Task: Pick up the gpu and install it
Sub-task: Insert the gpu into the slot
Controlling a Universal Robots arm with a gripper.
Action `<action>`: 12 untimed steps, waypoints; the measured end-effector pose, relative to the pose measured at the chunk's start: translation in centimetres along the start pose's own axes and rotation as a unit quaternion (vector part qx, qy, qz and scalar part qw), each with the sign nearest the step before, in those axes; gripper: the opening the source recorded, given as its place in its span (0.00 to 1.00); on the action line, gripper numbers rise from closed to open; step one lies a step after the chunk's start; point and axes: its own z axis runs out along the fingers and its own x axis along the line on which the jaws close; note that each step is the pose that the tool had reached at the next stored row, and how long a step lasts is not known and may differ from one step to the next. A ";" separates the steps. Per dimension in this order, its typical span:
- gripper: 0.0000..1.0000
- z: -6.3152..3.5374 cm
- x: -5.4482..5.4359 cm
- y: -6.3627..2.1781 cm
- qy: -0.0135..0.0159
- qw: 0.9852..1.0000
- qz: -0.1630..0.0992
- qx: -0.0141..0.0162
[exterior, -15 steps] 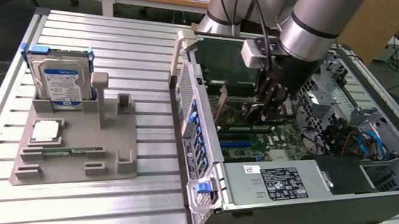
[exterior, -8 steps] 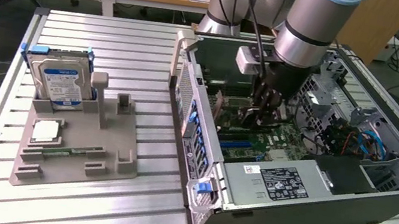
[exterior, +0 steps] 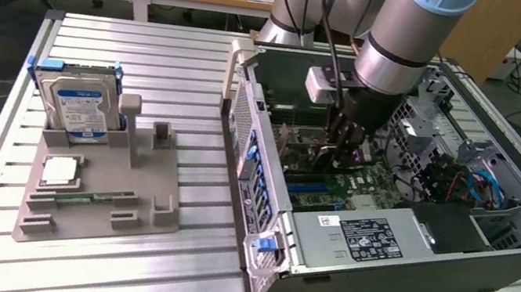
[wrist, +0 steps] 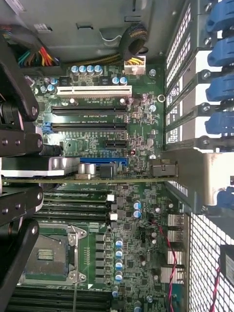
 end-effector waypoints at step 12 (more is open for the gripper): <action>0.29 1.08 0.2 0.46 0.000 1.000 0.000 0.000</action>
